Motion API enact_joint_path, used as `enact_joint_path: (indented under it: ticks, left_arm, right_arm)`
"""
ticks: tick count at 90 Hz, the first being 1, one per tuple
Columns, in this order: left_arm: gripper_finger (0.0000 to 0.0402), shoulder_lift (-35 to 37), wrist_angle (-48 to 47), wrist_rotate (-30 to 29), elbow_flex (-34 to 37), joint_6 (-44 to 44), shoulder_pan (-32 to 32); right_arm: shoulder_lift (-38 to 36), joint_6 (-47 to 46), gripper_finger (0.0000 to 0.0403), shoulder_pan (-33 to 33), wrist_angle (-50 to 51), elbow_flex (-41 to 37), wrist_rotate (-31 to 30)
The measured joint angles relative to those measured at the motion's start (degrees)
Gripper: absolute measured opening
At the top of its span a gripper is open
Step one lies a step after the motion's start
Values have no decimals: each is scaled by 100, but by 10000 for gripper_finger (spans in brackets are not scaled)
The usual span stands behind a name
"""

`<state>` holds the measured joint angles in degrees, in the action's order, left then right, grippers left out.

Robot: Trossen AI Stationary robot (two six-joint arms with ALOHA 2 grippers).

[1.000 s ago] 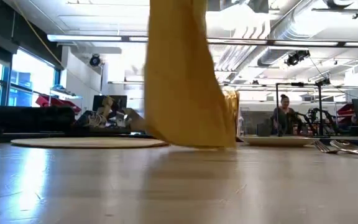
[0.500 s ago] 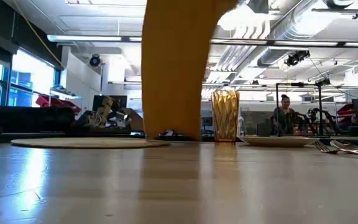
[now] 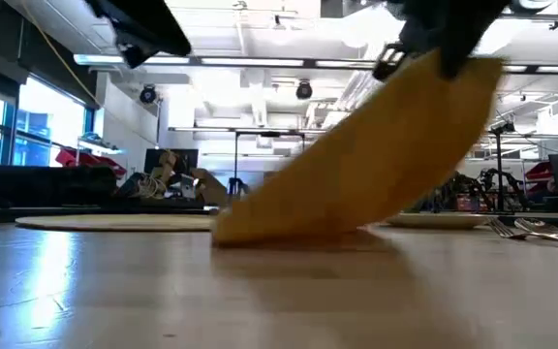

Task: Set table place
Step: Fold the yellow table napkin

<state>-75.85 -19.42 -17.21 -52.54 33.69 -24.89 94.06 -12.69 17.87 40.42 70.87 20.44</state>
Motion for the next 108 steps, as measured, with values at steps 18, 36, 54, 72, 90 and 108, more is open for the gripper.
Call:
enact_joint_path:
  ticks: [18,36,54,72,90,108]
  left_arm:
    - [0,-852,1169,-4,1,1111,-679]
    - [0,-1871,1578,37,5,1689,-393]
    - [0,-2670,2154,725,12,1818,227]
    - [0,-2949,2646,1068,3,1457,516]
    - [0,-3215,2398,1201,-3,1006,539]
    - [0,-3299,2117,1108,-33,570,559]
  right_arm:
    - [-6,-356,0,534,-583,-57,-131]
    - [187,291,0,620,-693,-57,-441]
    - [774,493,0,723,-907,-55,-152]
    - [1196,392,0,1213,-1399,-55,-117]
    - [1660,100,0,1850,-1664,-46,-430]
    - [2055,-671,1,2175,-1749,-38,-454]
